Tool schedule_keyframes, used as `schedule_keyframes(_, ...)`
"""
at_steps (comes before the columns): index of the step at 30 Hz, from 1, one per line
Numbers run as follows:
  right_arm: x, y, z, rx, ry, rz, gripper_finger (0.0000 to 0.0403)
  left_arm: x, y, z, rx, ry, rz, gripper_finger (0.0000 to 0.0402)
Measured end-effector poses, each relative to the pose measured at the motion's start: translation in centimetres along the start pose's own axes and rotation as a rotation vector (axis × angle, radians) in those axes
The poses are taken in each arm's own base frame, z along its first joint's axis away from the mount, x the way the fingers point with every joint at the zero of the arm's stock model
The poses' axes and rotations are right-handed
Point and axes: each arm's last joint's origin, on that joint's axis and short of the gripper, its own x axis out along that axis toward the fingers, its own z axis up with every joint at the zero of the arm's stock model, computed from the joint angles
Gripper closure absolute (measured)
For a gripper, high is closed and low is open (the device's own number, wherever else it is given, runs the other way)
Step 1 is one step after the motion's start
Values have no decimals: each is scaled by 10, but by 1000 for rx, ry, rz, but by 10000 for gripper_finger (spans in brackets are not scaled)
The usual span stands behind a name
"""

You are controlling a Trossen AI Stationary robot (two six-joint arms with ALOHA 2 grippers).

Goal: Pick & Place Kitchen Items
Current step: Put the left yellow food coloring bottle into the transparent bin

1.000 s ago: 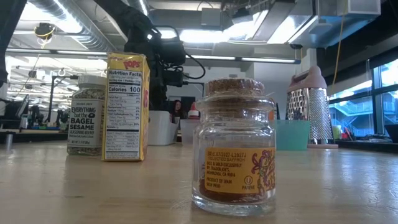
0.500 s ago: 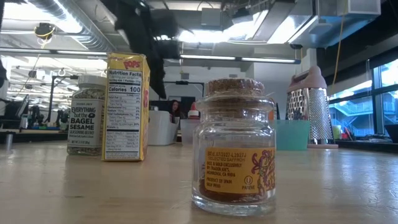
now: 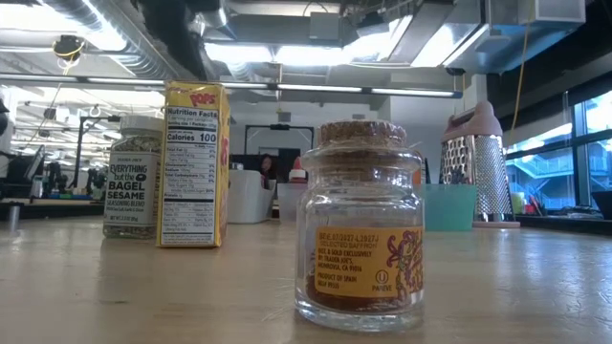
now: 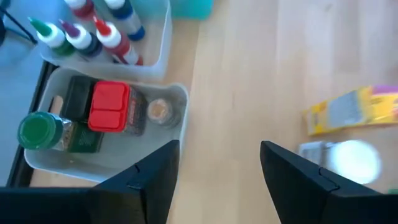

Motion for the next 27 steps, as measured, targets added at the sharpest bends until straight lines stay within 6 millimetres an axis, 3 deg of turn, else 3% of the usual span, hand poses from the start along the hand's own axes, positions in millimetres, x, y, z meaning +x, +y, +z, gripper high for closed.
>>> schedule_keyframes(9,9,19,-4,100,23,41,114,-31,-17,-9,-111,-113,-40,182)
schedule_keyframes(23,28,72,-16,-31,43,58,114,-34,-45,-10,-114,-111,-136,185)
schedule_keyframes(27,29,79,-24,49,108,57,114,-35,-52,-10,-122,-110,-145,183)
